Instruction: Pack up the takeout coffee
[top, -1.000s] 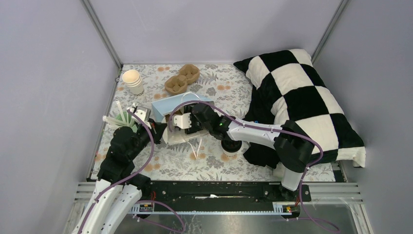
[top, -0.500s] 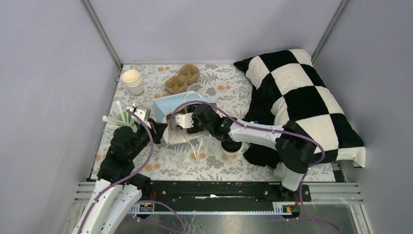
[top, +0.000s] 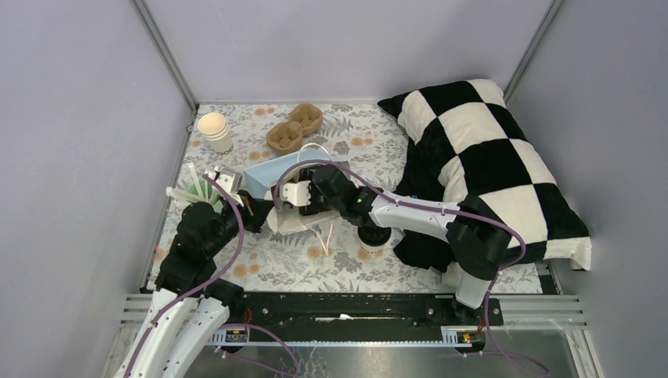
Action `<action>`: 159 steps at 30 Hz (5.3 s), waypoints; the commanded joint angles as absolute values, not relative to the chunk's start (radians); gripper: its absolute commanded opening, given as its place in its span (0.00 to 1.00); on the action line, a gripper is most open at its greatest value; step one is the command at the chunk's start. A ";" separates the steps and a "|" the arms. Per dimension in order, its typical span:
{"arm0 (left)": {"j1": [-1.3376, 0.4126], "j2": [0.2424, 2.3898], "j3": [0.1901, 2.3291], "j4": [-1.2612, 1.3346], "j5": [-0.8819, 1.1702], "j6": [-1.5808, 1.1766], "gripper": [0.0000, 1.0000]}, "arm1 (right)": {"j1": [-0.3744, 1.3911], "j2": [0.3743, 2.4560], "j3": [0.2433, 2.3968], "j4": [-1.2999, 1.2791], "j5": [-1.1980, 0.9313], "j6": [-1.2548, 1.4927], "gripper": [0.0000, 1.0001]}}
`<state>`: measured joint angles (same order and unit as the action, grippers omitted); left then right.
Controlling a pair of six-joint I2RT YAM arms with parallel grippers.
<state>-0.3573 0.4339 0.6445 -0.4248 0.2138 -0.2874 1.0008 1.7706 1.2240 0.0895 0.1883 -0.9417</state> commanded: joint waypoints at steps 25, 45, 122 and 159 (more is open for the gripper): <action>-0.360 0.385 0.692 -0.408 0.406 -0.447 0.00 | 1.018 1.562 1.186 -0.048 0.062 -0.840 0.35; -0.360 0.326 0.720 -0.629 0.203 -0.598 0.00 | 1.075 1.528 1.238 -0.271 0.076 -0.857 0.36; -0.620 0.719 0.805 -0.629 -0.459 -0.479 0.00 | 1.071 1.836 1.428 -0.091 0.344 -0.987 0.35; -0.619 0.733 0.873 -0.651 -0.285 -0.487 0.00 | 0.996 1.830 1.387 -0.071 0.115 -1.003 0.36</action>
